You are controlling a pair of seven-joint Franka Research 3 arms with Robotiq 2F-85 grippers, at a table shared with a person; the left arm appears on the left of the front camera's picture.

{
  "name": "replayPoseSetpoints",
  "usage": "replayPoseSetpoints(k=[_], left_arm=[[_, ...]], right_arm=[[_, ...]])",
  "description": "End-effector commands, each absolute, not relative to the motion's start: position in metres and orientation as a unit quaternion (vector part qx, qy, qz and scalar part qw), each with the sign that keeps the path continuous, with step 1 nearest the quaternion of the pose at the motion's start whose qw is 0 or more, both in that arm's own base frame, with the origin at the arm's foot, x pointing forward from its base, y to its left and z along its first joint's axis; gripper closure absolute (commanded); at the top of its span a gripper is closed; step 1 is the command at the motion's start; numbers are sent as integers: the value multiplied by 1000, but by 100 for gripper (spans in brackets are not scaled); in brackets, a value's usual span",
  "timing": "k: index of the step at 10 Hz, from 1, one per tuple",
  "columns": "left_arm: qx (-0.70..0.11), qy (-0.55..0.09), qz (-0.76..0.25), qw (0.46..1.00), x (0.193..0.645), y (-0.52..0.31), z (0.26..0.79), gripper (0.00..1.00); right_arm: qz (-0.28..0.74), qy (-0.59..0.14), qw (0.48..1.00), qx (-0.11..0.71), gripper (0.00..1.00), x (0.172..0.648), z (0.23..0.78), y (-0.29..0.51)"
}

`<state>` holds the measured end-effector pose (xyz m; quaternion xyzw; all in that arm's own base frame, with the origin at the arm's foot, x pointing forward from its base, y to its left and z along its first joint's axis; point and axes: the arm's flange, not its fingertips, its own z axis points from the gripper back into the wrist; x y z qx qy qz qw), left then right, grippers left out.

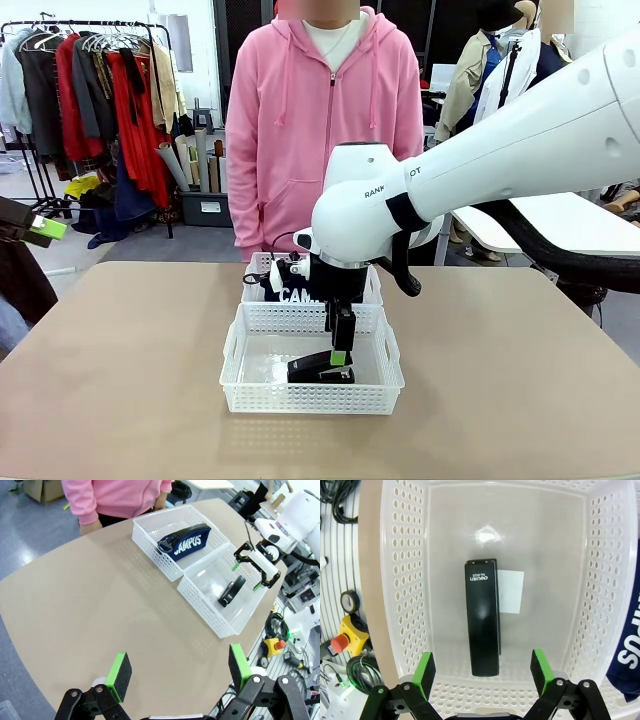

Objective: Distribute items into two baskets.
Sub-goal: Place the picked Stapler into the Organizing basket as instructed by the person.

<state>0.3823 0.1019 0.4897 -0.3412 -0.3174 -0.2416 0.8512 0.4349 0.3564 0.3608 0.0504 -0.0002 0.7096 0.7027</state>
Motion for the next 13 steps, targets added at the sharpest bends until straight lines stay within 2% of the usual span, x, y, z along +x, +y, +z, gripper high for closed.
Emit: replayPoseSetpoints(k=[1,6,7,9,11,13], left_arm=[[-341,-318,-241,851,382,102,490,0],[-341,-318,-241,851,382,102,490,0],[-341,-318,-241,851,382,102,490,0],[-341,-318,-241,851,382,102,490,0],[-341,-318,-241,851,382,102,490,0],[-341,-318,-241,851,382,102,490,0]], right_arm=[[711,-7,701,48,0,434,361,358],[710,0,703,50,0,435,361,356],[658,-22,751,41,0,447,377,336],[577,-61,812,71,0,465,417,278],[479,-81,863,141,0,480,454,211],[358,-87,912,181,0,475,488,151]])
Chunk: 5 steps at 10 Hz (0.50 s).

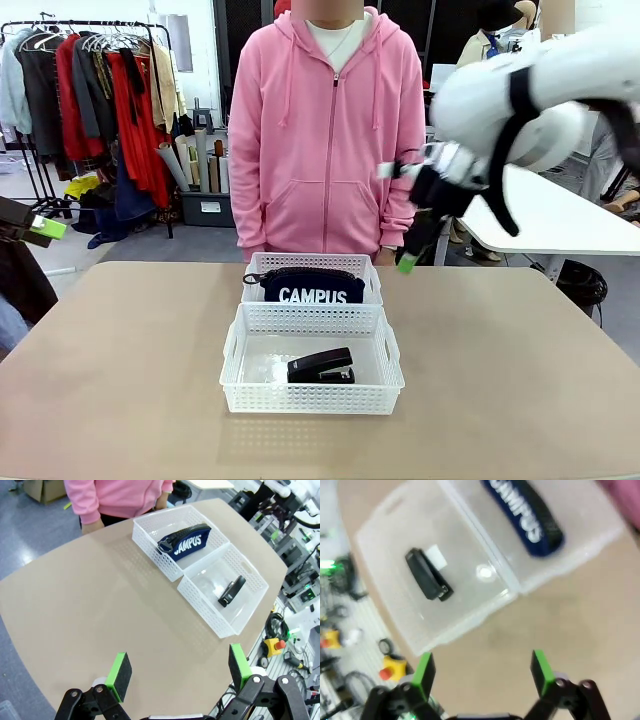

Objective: Distribute items into two baskets.
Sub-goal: Place the picked Stapler into the Organizing basket as instructed by the person.

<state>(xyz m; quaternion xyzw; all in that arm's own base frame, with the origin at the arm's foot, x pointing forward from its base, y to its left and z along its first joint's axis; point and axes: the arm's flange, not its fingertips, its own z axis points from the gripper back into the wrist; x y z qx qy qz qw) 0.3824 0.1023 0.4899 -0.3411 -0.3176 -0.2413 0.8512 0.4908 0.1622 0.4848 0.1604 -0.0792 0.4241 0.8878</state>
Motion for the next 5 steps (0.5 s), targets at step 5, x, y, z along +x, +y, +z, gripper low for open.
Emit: replayPoseSetpoints(k=[5], left_arm=[[-341,-318,-241,851,382,102,490,0]], right_arm=[[237,-166,906,307,0,422,509,-10]])
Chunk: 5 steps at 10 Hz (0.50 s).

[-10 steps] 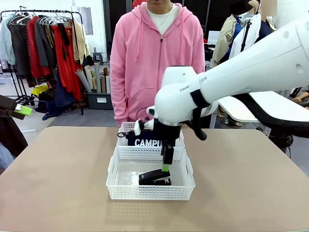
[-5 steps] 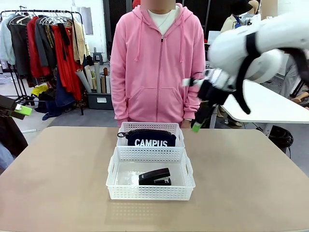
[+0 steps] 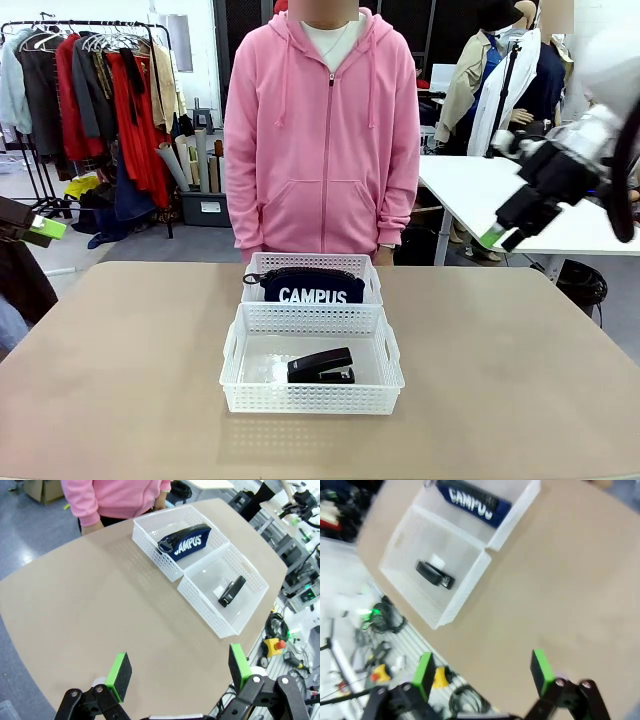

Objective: Distribute items into two baskets.
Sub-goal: Place the picked Stapler into the Organizing basket as instructed by the person.

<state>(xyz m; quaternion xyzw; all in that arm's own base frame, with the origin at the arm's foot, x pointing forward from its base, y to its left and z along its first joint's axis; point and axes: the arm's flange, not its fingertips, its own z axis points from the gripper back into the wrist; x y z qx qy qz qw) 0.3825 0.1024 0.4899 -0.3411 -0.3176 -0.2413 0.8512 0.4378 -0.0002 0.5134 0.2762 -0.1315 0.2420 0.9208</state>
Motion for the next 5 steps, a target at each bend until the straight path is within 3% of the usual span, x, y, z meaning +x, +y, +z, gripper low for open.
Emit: replayPoseSetpoints(k=[1,5], left_arm=[[-341,-318,-241,851,382,102,490,0],[-341,-318,-241,851,382,102,490,0]], right_arm=[[222,-194,893,339,0,409,509,-32],[186,-246,875,373,0,367,496,-85]])
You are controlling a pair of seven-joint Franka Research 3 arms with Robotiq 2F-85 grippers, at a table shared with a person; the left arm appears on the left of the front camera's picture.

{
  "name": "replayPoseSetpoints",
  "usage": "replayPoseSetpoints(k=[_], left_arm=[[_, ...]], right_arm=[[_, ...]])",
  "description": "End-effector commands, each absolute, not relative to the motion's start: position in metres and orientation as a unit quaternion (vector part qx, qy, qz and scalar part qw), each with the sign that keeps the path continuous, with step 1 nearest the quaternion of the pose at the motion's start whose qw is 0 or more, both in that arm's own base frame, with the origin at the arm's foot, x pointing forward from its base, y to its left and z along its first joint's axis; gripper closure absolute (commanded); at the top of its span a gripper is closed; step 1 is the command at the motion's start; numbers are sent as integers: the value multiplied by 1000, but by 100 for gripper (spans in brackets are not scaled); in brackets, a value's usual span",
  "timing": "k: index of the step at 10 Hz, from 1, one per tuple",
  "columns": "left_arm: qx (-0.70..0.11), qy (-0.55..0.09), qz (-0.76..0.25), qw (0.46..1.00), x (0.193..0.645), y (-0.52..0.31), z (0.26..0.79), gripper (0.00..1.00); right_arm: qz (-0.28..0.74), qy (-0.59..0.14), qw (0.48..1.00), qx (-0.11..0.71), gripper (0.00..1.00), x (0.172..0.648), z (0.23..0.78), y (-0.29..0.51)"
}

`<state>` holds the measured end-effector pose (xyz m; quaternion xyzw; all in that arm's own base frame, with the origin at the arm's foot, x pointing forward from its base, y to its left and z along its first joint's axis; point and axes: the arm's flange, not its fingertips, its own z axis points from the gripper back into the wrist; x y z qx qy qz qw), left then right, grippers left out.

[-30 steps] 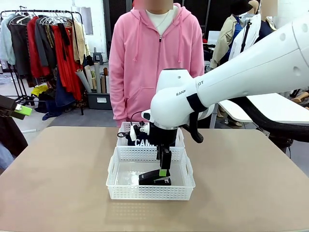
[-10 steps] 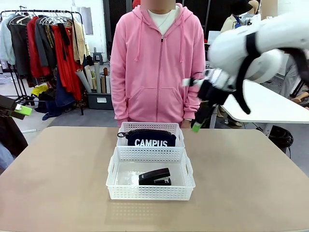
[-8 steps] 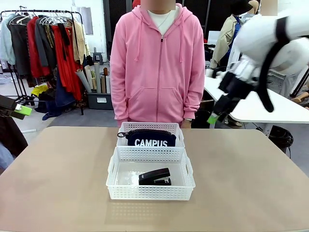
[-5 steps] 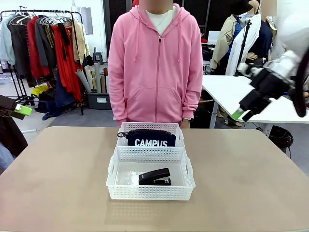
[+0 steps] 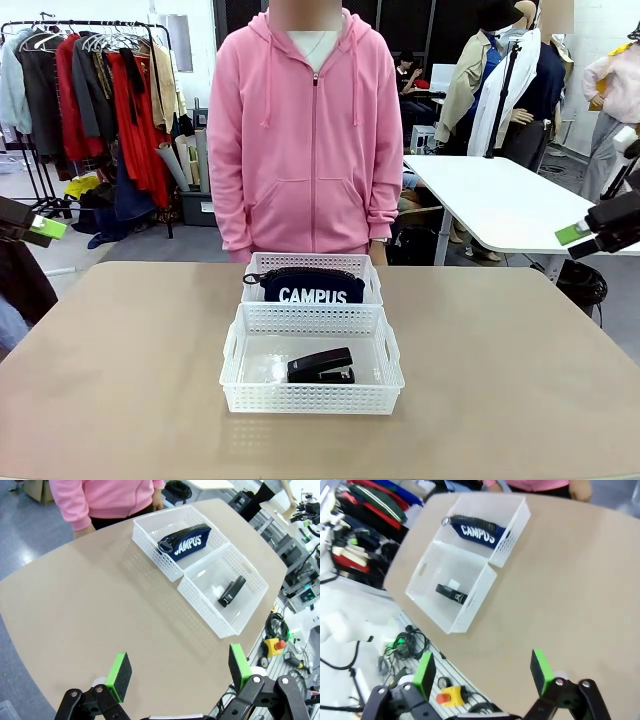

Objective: Distribute items into two baskets.
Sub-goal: Place the picked Stapler into the Organizing basket as instructed by the person.

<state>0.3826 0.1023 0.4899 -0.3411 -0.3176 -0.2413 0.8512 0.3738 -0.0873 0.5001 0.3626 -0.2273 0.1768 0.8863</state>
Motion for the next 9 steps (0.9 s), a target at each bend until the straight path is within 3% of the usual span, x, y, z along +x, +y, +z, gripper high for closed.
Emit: replayPoseSetpoints(k=[1,3,4,9], left_arm=[[-341,-318,-241,851,382,102,490,0],[-341,-318,-241,851,382,102,490,0],[-341,-318,-241,851,382,102,490,0],[-341,-318,-241,851,382,102,490,0]], right_arm=[[183,-255,873,374,0,358,494,-91],[196,-283,869,356,0,346,495,-95],[175,-240,883,363,0,359,496,-96],[175,-240,883,363,0,359,496,-96]])
